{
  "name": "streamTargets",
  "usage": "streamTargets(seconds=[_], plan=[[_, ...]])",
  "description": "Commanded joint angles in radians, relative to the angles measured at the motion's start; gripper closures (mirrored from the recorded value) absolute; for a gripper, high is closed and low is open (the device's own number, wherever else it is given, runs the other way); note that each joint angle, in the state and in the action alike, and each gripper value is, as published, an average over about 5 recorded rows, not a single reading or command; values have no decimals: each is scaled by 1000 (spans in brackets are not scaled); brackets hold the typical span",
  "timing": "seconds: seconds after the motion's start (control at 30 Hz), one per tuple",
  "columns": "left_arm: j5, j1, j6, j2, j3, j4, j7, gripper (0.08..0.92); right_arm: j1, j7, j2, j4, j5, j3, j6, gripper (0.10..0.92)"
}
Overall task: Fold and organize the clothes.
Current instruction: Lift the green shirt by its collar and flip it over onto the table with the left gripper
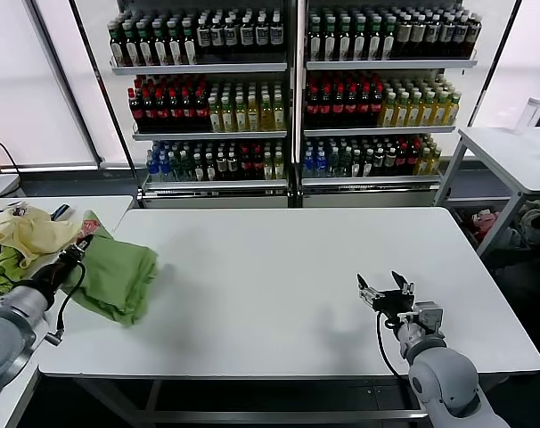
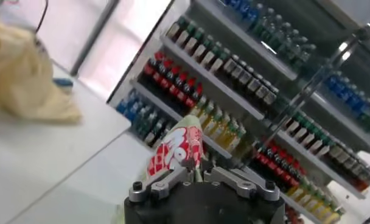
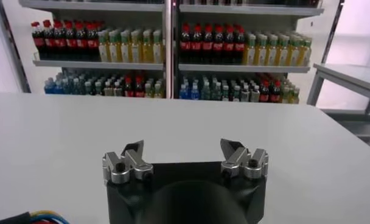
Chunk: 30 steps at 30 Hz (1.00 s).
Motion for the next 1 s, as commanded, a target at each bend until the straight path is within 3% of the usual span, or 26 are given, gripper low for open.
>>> streamTargets(seconds=[0.03,0.23,0.43,0.83,1.0], plan=[[484,-87,-8,-92,385,-100,-45,877,2,-1,2,8,-1,0,3,203],[738,-185,1,-285,663,12,-58,877,12,-2,4,0,-5,-1,4,203],[885,-269,-2,-419,814,129,-66,877,18,-4,1,-7,-7,4,5,203],[1027,-382,-1,-573,943,342,-59,877,37,-12,5,-26,-5,-1,9,203],[990,-382,-78,-575,941,313,-14,779,47,-15,4,-32,-5,-9,9,203]])
